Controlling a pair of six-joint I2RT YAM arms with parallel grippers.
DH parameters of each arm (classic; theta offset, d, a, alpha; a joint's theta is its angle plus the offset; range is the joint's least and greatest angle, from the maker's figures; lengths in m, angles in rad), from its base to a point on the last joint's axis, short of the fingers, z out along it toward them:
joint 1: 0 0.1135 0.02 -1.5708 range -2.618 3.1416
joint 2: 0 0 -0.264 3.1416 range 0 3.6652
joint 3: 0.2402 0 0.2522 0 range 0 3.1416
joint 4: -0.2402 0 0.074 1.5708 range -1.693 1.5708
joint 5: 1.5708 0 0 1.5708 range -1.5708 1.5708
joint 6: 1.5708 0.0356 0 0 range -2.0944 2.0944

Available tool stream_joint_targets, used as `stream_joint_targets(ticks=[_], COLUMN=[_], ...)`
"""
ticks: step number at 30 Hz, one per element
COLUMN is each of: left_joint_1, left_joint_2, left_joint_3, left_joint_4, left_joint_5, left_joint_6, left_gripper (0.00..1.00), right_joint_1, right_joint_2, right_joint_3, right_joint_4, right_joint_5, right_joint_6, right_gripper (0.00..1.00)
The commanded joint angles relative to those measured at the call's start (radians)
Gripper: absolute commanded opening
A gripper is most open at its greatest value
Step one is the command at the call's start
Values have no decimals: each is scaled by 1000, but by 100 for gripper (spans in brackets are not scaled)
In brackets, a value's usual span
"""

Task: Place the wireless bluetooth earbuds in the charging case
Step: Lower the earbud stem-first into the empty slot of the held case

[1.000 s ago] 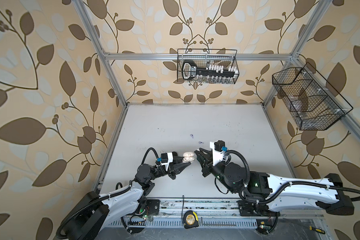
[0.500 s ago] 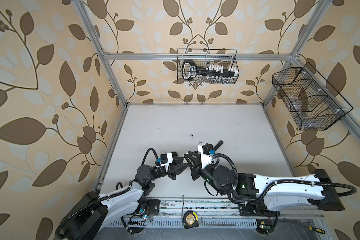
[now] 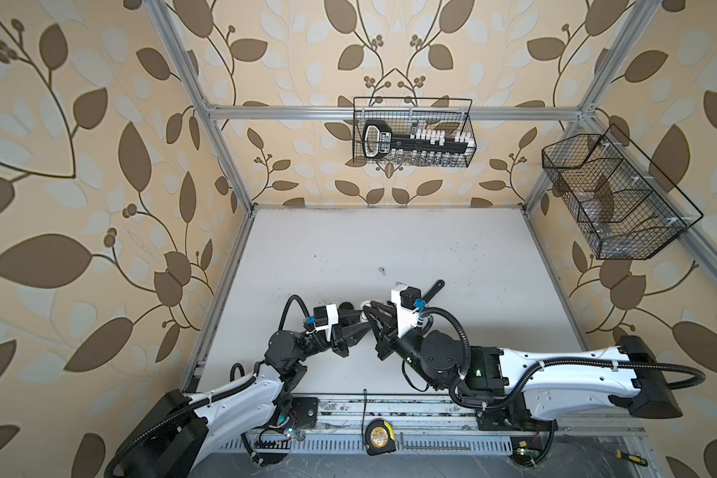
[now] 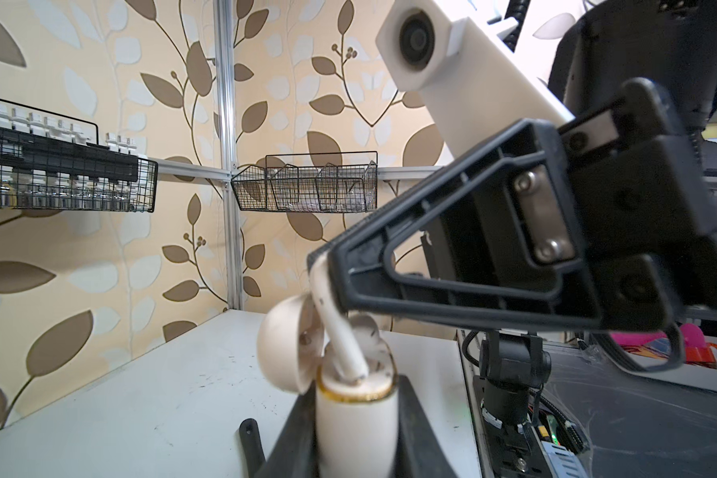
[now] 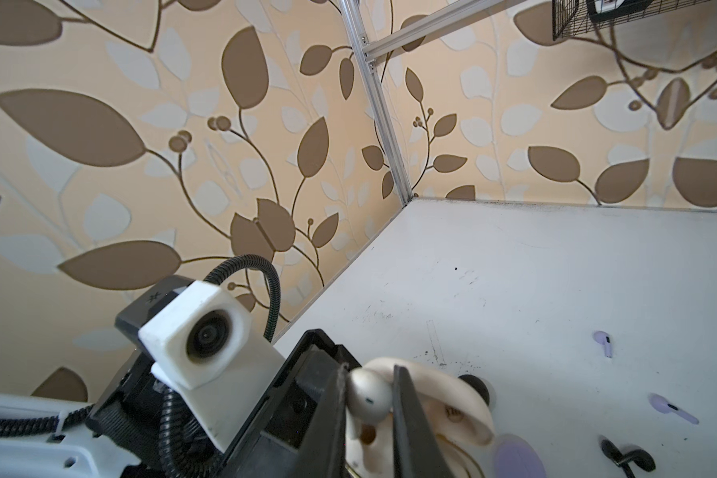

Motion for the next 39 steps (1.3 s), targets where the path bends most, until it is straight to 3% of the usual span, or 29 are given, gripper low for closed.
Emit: stream_joint_targets(ticks=[1, 26, 39], left_joint_1=[-9, -9, -9], left_joint_2=[-18, -23, -33], left_joint_3=[13, 12, 11], left_joint_4=[52, 30, 20], left_joint_5=[-8, -27, -27], left_joint_6=[-3, 13, 13], left_gripper=[0, 0, 0], right_joint_1=[6, 16, 20], right_joint_2=[9, -42, 3], right_joint_3=[2, -37, -27], right_joint_4=[23, 48, 24], right_joint_5=[29, 49, 90], right_joint_6=[6, -9, -10], right_gripper=[16, 16, 17])
